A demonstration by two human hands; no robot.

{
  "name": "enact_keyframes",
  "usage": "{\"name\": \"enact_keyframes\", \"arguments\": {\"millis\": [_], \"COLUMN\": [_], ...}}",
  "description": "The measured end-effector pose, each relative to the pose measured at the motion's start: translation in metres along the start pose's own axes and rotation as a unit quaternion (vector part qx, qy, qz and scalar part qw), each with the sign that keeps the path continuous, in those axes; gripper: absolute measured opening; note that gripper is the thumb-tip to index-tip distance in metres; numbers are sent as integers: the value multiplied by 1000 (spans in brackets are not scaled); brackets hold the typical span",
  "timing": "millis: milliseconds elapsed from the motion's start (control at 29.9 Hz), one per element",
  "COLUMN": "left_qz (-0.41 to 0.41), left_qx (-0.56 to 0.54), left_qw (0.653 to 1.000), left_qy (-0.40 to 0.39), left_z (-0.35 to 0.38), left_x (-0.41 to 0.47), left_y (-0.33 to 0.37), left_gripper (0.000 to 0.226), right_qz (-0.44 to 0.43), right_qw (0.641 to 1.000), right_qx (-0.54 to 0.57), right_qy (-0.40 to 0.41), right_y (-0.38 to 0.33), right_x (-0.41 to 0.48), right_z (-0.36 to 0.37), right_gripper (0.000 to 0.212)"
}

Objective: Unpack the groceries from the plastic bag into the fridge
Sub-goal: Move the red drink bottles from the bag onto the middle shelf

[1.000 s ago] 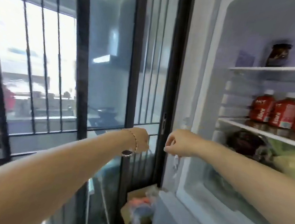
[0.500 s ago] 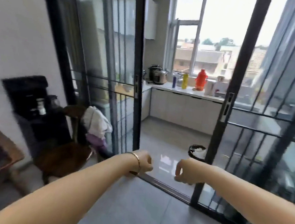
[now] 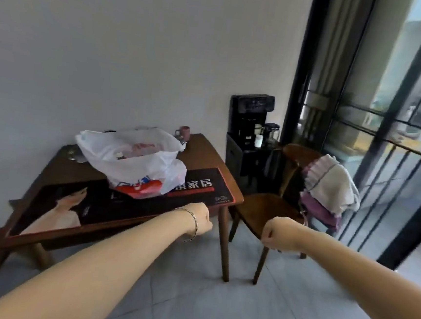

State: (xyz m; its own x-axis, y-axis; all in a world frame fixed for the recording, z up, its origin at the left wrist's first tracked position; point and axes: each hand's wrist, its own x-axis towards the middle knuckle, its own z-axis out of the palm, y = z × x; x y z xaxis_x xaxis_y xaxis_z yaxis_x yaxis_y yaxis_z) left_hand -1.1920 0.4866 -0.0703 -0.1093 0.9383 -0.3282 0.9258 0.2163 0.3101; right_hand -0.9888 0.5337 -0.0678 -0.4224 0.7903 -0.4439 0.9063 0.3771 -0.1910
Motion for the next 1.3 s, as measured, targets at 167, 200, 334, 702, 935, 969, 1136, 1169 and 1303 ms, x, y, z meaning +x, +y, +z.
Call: {"name": "enact_keyframes", "arguments": {"millis": [167,200,334,702,935,969,1136,1169,1303], "left_qz": [-45,-55,-103,-186,-124,-107,-89,-90,-70], "left_qx": [7,8,-40,-83,60,99,185,176,126], "left_qw": [999,998,992,966,986,988,979,980,989], "left_qy": [18,30,55,159,89,49,3,4,27], "left_z": [-35,-43,-83,-164,-175,-174,-168,-167,-164], "left_x": [62,76,139,251,362,384,438,443,455], "left_y": [-85,-99,-157,-308,-421,-438,-484,-491,-511], "left_gripper": [23,24,29,26,30,33,50,50,41], "right_qz": [-65,-81,-133,-237,-205,-195,-165,-163,-197], "right_qw": [998,997,991,969,978,980,984,983,973], "right_qx": [21,17,19,61,-21,-33,-46,-51,-96], "right_qy": [-3,-7,-26,25,-19,-30,-55,-61,-78], "right_y": [-61,-70,-116,-261,-327,-336,-349,-349,-350], "right_x": [111,134,232,423,516,533,574,578,596], "right_z": [-17,-22,-65,-136,-115,-112,-104,-103,-106], "right_gripper": [23,23,25,28,27,27,28,28,27]}}
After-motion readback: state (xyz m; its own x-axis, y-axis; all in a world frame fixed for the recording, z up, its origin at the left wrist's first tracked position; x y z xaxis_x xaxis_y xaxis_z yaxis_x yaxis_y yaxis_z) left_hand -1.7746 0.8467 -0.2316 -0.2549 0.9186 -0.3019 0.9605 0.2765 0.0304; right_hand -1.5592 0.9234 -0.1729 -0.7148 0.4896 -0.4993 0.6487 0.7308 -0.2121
